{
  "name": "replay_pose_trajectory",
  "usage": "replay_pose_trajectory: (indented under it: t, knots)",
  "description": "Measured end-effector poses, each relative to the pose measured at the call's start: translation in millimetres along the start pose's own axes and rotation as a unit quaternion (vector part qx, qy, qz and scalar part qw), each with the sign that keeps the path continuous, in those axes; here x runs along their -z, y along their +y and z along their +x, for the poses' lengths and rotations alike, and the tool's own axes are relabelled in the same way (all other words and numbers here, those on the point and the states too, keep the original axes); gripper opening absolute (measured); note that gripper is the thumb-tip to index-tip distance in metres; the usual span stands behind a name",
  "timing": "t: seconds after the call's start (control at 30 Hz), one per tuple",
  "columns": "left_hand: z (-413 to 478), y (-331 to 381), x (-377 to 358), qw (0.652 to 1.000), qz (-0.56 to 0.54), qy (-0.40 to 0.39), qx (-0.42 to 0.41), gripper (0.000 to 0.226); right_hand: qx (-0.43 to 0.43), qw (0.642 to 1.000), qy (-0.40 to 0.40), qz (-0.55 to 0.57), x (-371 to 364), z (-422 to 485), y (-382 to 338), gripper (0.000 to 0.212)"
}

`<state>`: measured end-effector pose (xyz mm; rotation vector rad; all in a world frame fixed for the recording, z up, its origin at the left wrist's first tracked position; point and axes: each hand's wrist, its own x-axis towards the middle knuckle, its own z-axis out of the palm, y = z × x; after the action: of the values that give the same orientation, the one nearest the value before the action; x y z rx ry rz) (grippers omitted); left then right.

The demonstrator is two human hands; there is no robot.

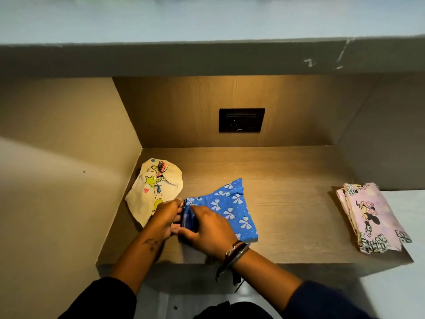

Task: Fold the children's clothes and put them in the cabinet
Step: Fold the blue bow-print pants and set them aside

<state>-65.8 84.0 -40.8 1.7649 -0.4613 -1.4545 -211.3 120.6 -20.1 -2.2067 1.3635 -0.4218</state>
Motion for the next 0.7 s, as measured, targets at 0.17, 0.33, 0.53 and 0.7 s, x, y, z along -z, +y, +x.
replay_pose_trajectory:
  t: [0.17,0.33,0.53,0.7]
  knots:
    - [-3.6,-5.1,0.7,0.998,0.054,-0.019,-0.034,0.034,-0.054,0.989,0.132,0.033,16.0,-17.2,46.4,0.052]
    - [-4.9,-12.8,-13.7,0.983,0.164,-0.004,-0.076,0.026,-0.043,0.997,0.003,-0.064,19.3,-29.3,79.0,0.058]
    - [-11.4,-6.8,-20.3,0.988,0.131,0.044,-0.066,0.016,-0.089,0.993,0.039,-0.064,-10.3,-33.5,23.6,0.096]
    - [-27.4,-2.5,-24.9,0.993,0.113,0.022,-0.04,0.011,-0.11,0.989,-0.015,-0.1,-39.4,-32.3,2.0,0.09]
